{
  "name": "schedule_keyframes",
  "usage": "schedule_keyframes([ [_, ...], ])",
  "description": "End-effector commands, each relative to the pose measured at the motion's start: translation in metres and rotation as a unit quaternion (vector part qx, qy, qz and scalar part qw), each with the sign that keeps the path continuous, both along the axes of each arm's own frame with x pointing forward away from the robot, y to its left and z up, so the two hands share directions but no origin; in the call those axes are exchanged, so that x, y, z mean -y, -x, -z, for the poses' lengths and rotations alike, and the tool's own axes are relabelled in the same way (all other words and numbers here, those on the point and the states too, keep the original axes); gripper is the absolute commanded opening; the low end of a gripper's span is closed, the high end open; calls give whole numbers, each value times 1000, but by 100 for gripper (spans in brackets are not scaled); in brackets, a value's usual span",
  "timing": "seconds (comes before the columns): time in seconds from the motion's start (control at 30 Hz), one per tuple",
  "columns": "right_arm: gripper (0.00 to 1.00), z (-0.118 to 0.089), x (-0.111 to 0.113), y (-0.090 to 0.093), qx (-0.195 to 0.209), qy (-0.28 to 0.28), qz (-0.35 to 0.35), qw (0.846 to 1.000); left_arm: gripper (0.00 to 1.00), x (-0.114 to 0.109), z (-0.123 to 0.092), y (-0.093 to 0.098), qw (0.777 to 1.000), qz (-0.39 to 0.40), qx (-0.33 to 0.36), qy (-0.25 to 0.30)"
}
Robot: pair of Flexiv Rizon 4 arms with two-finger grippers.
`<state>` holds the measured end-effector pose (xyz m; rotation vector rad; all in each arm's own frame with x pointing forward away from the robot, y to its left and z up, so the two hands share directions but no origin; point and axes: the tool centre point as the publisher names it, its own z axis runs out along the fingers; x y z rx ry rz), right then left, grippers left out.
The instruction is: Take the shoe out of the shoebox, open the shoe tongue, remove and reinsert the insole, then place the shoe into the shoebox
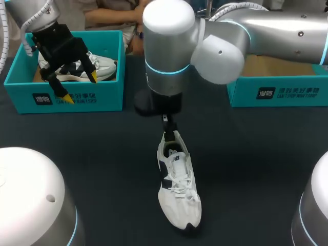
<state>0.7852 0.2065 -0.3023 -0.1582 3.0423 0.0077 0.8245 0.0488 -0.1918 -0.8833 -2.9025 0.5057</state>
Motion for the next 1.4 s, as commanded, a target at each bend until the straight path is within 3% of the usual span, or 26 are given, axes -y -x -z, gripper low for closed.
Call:
schedule_keyframes([
  [0.03, 100, 12, -3, -4, 1, 4, 5, 1000, 100, 0, 0, -1, 1000, 0, 0, -2],
  [0.43, 100, 39, 1, -16, 0, 7, 14, 1000, 100, 0, 0, -1, 1000, 0, 0, -2],
  [1.03, 100, 55, 20, -23, 1, 7, 29, 1000, 100, 0, 0, -1, 1000, 0, 0, -2],
  [1.07, 88, 56, 20, -23, 1, 7, 28, 1000, 100, 0, 0, -1, 1000, 0, 0, -2],
  [1.13, 48, 57, 20, -24, 0, 6, 28, 1000, 100, 0, 0, -1, 1000, 0, 0, -2],
  [1.2, 35, 58, 21, -24, 0, 6, 28, 1000, 100, 0, 0, -1, 1000, 0, 0, -2],
  [1.3, 6, 60, 22, -23, 0, 5, 29, 1000, 100, 0, 0, -1, 1000, 0, 0, -2],
  [1.33, 0, 61, 22, -23, 0, 5, 29, 1000, 100, 0, 0, -1, 1000, 0, 0, -2],
  [1.4, 0, 61, 24, -23, 0, 5, 30, 1000, 100, 0, 0, -1, 1000, 0, 0, -2],
])
